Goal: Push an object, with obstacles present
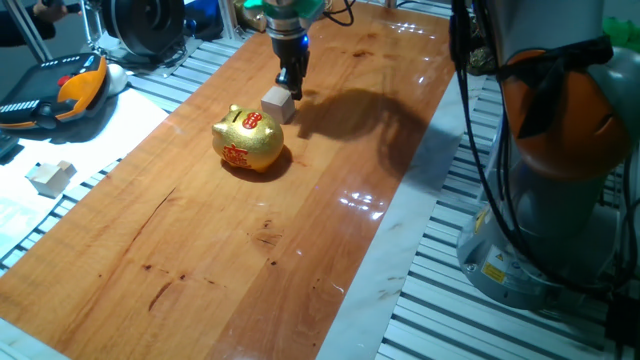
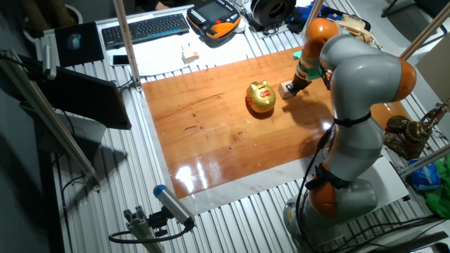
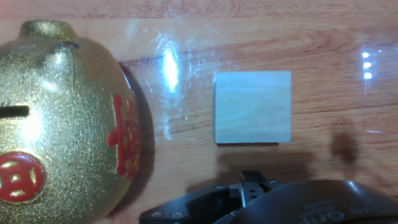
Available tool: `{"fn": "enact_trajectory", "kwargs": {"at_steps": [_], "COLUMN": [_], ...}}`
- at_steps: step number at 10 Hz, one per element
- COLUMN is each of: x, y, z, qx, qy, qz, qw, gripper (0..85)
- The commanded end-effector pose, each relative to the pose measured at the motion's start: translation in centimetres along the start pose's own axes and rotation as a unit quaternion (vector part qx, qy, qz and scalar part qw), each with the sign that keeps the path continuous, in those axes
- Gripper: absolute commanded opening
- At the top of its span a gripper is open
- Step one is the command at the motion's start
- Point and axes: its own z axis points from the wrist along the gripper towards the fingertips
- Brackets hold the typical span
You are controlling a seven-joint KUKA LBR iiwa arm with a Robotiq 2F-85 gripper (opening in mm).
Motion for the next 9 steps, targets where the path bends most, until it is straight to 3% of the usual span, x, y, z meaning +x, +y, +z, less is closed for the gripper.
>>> {"fn": "enact_trajectory", "kwargs": {"at_steps": [1,4,9], "x": [0.0,0.0,-0.3], "y": [0.0,0.0,-0.6], "z": [0.0,0.0,1.4], "qx": [0.004,0.011,0.008], "qy": [0.001,-0.026,-0.041], "qz": [0.003,0.003,-0.001], "qw": [1.0,0.9996,0.9991], "gripper": [0.0,0.0,0.0]}}
